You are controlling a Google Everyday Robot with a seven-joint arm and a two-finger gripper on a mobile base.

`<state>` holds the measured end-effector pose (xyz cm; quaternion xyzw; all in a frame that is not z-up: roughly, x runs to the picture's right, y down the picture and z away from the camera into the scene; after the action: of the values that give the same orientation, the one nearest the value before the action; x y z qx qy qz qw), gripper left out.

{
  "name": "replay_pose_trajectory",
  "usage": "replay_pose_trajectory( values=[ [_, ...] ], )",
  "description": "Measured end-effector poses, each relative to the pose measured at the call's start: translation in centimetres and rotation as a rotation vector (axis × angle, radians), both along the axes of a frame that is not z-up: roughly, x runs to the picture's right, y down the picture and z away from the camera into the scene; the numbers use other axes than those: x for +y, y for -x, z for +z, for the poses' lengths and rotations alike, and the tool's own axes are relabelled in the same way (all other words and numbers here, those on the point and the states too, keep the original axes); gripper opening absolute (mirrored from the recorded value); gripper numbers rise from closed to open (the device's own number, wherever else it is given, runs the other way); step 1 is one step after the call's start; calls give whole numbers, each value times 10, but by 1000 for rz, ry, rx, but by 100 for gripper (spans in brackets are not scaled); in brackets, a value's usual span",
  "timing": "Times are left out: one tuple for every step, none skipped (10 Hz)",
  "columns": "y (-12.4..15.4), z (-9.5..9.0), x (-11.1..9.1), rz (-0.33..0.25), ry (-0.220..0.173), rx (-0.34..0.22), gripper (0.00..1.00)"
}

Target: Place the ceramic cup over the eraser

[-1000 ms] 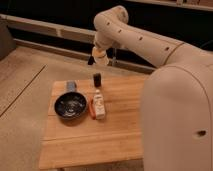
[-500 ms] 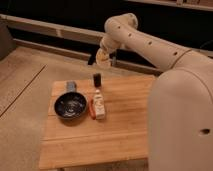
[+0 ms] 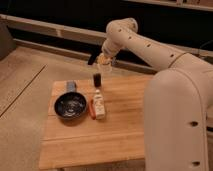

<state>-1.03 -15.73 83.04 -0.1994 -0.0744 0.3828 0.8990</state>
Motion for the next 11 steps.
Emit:
replay_pose_trajectory(
  values=[
    [9, 9, 5, -29, 19, -6, 0],
    [23, 18, 6, -71, 36, -17, 0],
    [29, 24, 6, -94, 43, -22, 0],
    [36, 29, 2, -122, 48, -28, 0],
    [42, 35, -1, -147, 52, -31, 0],
    [44, 39, -4, -161, 54, -32, 0],
    [44, 42, -7, -168, 55, -32, 0],
    [43, 45, -8, -172, 59, -33, 0],
    [43, 48, -10, -174, 62, -33, 0],
    [41, 51, -10, -173, 65, -33, 0],
    [40, 54, -10, -171, 70, -33, 0]
  ],
)
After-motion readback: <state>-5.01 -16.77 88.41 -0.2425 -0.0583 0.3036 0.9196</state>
